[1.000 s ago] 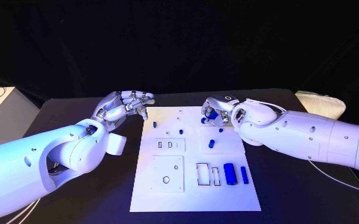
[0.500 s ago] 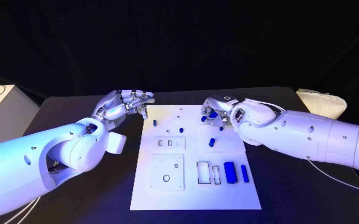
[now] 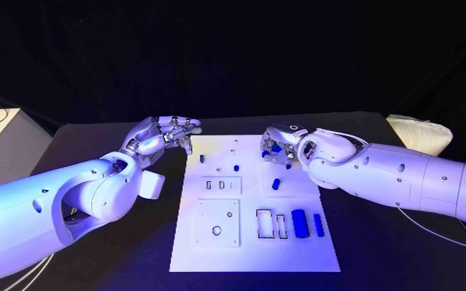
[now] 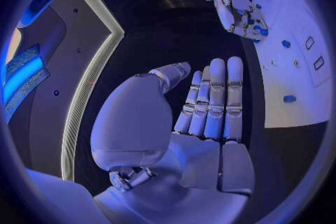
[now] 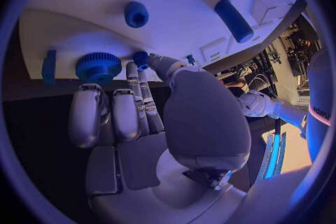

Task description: Assemble the parts on the task board

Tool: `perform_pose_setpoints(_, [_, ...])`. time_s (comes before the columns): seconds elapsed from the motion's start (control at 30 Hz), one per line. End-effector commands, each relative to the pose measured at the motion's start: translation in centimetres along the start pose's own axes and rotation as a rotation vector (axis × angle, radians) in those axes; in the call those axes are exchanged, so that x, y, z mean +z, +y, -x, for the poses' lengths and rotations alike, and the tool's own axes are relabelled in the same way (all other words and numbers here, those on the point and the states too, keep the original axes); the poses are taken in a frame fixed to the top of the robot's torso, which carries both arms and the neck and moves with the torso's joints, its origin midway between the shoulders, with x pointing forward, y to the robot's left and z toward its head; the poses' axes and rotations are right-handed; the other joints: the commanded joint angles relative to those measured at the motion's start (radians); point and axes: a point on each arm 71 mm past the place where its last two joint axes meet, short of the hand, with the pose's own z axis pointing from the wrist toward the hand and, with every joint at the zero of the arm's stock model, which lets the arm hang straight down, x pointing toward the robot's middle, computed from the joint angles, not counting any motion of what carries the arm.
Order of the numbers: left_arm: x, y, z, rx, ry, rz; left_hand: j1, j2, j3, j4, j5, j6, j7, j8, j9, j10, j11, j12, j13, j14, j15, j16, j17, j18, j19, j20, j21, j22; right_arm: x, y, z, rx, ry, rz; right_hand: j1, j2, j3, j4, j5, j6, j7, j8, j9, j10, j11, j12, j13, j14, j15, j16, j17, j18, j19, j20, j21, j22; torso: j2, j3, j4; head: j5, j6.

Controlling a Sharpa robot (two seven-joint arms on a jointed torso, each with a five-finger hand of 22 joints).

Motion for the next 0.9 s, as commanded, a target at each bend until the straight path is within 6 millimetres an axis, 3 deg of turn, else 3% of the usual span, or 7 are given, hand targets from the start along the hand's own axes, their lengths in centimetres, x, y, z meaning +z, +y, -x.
perform_pose_setpoints(0.03, [0.1, -0.1, -0.2, -0.01, 0.018, -0.002, -0.001, -0.002, 0.006, 0.0, -0.003, -0.008, -0.001, 0.002, 0.001, -0.01, 0.0, -0.006, -0.001, -0.007, 0.001, 0.004, 0.001, 0.014, 0.002, 0.003, 0.005, 0.001, 0.0, 0.1, -0.2, -0.01, 0.013, 0.004, 0.006, 0.011, 0.008, 0.002, 0.005, 0.012, -0.002, 0.007, 0.004, 0.011, -0.003, 0.006, 0.002, 0.025, -0.01, 0.004, -0.001, -0.015, 0.006, -0.004, 0.008, 0.005, 0.002, 0.0001, -0.0003, -0.002, 0.0])
perform_pose_setpoints(0.27, [0.1, 0.0, -0.2, -0.01, 0.019, 0.001, 0.001, -0.001, 0.008, -0.001, -0.003, -0.009, -0.001, 0.002, 0.002, -0.01, -0.001, -0.006, -0.001, -0.007, 0.0, 0.005, 0.001, 0.014, 0.002, 0.003, 0.008, 0.002, 0.1, 0.0, -0.3, -0.021, 0.017, -0.005, 0.016, 0.025, 0.02, -0.002, 0.006, 0.025, -0.009, 0.018, 0.014, 0.025, -0.01, 0.005, 0.006, 0.024, -0.015, 0.008, -0.001, -0.017, 0.009, -0.009, 0.015, 0.016, 0.003, 0.0, 0.0009, -0.003, -0.002])
perform_pose_setpoints(0.47, [0.2, 0.0, -0.2, -0.011, 0.02, 0.002, 0.004, 0.001, 0.011, -0.002, -0.003, -0.009, -0.001, 0.002, 0.002, -0.011, -0.001, -0.006, -0.001, -0.006, 0.0, 0.006, 0.001, 0.015, 0.001, 0.003, 0.011, 0.004, 0.0, 0.2, -0.1, -0.029, -0.019, -0.005, 0.054, 0.043, 0.055, -0.035, -0.02, 0.04, -0.016, 0.034, 0.031, 0.048, -0.019, 0.004, 0.012, 0.025, -0.023, 0.015, 0.0, -0.022, 0.017, -0.017, 0.035, 0.045, 0.003, 0.0007, 0.0009, -0.003, -0.003])
perform_pose_setpoints(0.53, [0.2, 0.0, -0.1, -0.011, 0.02, 0.003, 0.006, 0.001, 0.012, -0.003, -0.003, -0.01, -0.001, 0.002, 0.002, -0.011, -0.001, -0.006, -0.001, -0.006, 0.0, 0.007, 0.001, 0.015, 0.001, 0.003, 0.012, 0.005, 0.0, 0.3, 0.0, -0.029, -0.039, -0.002, 0.06, 0.04, 0.062, -0.047, -0.002, 0.044, -0.017, 0.038, 0.037, 0.056, -0.02, 0.005, 0.016, 0.026, -0.025, 0.02, 0.006, -0.029, 0.033, -0.019, 0.064, 0.085, 0.004, 0.0007, 0.0012, -0.003, -0.002])
perform_pose_setpoints(0.9, [0.2, 0.0, -0.1, -0.011, 0.019, 0.005, 0.008, 0.003, 0.014, -0.005, -0.003, -0.01, -0.001, 0.003, 0.003, -0.012, -0.001, -0.006, -0.001, -0.005, 0.0, 0.008, 0.001, 0.015, 0.0, 0.003, 0.015, 0.006, -0.5, 1.0, 1.6, -0.004, -0.192, 0.009, 0.059, 0.034, 0.072, -0.07, 0.035, 0.05, -0.02, 0.048, 0.052, 0.07, -0.024, 0.003, 0.023, 0.026, -0.028, 0.024, 0.005, -0.033, 0.038, -0.022, 0.078, 0.104, 0.004, -0.0006, 0.0015, -0.004, 0.003])
